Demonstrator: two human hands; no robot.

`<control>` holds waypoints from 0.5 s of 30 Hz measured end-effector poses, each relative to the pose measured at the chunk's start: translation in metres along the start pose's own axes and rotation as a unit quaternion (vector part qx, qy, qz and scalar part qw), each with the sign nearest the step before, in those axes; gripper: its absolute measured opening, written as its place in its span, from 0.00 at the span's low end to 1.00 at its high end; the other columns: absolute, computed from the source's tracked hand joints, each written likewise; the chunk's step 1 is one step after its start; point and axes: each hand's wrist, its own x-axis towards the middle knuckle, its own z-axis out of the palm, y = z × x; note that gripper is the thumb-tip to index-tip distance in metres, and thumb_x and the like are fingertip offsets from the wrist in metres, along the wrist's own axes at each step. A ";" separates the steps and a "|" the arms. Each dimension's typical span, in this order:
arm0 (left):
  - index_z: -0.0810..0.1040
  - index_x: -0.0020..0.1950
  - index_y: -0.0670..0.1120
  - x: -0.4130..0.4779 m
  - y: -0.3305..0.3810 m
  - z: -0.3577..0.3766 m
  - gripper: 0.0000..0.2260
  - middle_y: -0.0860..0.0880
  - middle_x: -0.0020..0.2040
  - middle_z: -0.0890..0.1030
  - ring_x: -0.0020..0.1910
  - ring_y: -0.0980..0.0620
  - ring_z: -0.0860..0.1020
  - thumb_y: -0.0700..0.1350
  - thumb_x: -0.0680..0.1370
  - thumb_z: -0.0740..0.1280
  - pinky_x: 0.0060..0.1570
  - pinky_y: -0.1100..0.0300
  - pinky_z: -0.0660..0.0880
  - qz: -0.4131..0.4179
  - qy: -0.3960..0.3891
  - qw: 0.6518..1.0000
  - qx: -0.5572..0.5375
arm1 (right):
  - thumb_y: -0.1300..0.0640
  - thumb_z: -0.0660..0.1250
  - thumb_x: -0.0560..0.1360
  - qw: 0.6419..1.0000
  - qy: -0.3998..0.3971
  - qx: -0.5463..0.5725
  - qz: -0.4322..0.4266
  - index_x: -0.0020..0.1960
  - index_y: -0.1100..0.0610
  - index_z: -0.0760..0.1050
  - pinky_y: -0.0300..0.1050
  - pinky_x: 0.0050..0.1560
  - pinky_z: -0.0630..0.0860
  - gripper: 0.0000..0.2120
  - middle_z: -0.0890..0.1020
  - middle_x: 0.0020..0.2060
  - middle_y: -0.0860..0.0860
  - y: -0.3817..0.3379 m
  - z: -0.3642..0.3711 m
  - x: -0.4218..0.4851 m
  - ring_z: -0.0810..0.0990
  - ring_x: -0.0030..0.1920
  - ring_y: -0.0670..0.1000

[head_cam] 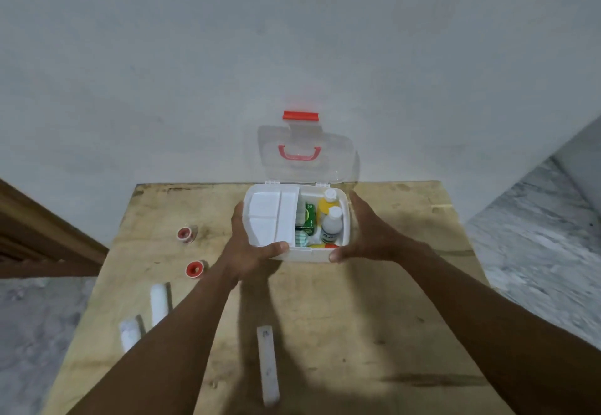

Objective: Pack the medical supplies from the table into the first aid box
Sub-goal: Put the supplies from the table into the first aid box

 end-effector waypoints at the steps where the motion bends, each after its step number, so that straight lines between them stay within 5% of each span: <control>1: 0.59 0.70 0.50 0.000 0.002 0.001 0.40 0.58 0.61 0.69 0.58 0.71 0.71 0.36 0.67 0.79 0.51 0.68 0.77 0.004 -0.004 1.000 -0.001 | 0.46 0.86 0.51 1.000 -0.018 0.007 -0.014 0.73 0.47 0.60 0.55 0.69 0.70 0.57 0.70 0.68 0.45 0.003 -0.001 0.005 0.70 0.69 0.47; 5: 0.64 0.67 0.50 0.001 0.008 0.003 0.36 0.53 0.61 0.72 0.55 0.71 0.73 0.32 0.66 0.79 0.49 0.70 0.77 0.007 0.006 1.000 0.010 | 0.39 0.85 0.48 0.998 -0.047 0.037 -0.012 0.74 0.44 0.53 0.61 0.67 0.70 0.63 0.68 0.69 0.49 0.021 0.006 0.021 0.68 0.71 0.53; 11: 0.58 0.72 0.51 -0.004 0.013 0.006 0.43 0.54 0.65 0.67 0.60 0.68 0.69 0.43 0.64 0.79 0.53 0.60 0.78 -0.032 0.011 0.999 0.004 | 0.51 0.86 0.56 0.995 -0.019 0.095 -0.029 0.76 0.53 0.46 0.63 0.68 0.69 0.63 0.67 0.71 0.49 0.027 0.023 0.016 0.69 0.72 0.53; 15: 0.58 0.71 0.53 -0.004 0.014 0.006 0.43 0.55 0.65 0.66 0.58 0.69 0.68 0.44 0.64 0.79 0.54 0.58 0.78 -0.040 0.018 0.999 0.007 | 0.46 0.85 0.56 0.995 -0.010 0.096 -0.020 0.77 0.55 0.43 0.62 0.69 0.69 0.66 0.68 0.71 0.47 0.028 0.027 0.018 0.68 0.73 0.52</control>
